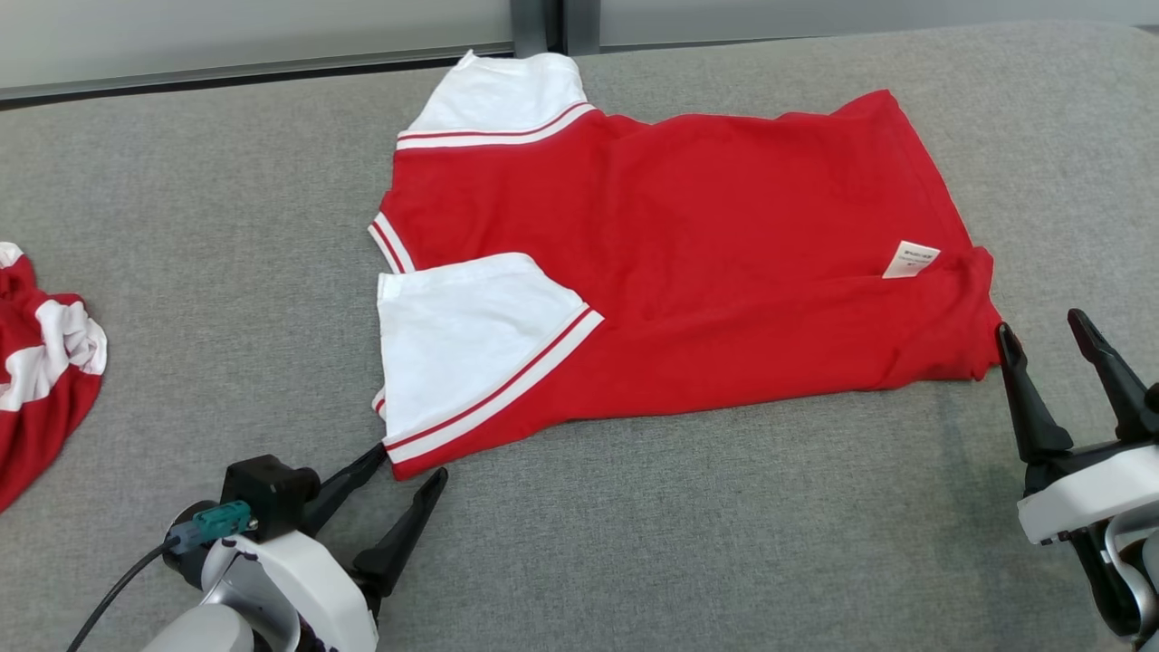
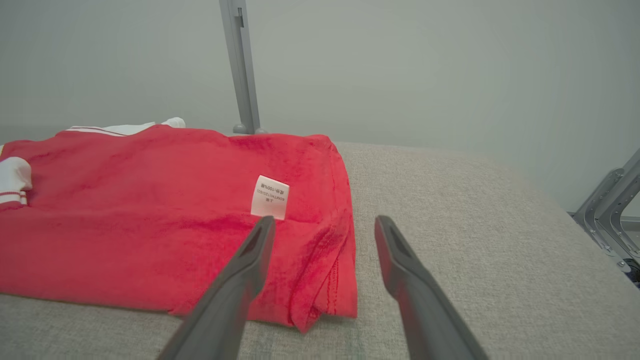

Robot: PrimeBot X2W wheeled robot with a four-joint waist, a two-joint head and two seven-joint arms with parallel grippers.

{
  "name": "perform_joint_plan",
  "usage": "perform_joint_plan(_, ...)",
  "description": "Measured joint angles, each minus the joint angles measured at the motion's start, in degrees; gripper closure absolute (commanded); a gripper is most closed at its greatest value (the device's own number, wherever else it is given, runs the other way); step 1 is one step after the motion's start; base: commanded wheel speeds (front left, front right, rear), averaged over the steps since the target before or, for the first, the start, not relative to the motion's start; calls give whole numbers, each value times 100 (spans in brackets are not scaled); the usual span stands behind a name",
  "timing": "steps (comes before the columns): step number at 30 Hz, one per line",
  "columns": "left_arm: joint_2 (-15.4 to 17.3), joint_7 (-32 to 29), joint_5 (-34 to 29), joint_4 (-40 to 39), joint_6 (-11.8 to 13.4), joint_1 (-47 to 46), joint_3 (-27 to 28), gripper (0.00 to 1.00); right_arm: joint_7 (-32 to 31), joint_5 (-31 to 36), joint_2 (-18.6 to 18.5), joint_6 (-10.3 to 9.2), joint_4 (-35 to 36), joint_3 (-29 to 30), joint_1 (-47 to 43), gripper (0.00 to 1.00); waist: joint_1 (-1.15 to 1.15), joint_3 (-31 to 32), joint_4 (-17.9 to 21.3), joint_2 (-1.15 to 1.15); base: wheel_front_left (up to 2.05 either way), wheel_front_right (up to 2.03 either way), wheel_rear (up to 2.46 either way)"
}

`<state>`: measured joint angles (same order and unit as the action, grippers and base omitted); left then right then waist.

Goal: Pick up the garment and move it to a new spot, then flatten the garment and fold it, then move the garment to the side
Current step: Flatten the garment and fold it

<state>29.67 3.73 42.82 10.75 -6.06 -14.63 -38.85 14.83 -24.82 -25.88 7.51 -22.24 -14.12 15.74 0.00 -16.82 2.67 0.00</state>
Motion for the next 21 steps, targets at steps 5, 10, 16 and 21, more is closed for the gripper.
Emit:
perform_joint_plan(5,25,32,-75,225,-51,-183,-122,100,3,-5,7,0,-182,-144,9,0,0,-57,68,0,0,0,0)
perform_joint_plan(10,109,111,-52,287,-94,-296,-177,100,-115,-154,47,0,-597,-308,94,0,0,-108,70,0,0,0,0)
perform_joint_plan(16,177,210,-34,285,-102,-420,-175,100,-201,-519,105,0,-1107,-578,457,0,0,-158,12,0,0,0,0)
perform_joint_plan(21,196,252,-2,289,-103,-473,-208,100,-274,-813,125,0,-1477,-925,759,10,0,-181,-54,0,0,0,0)
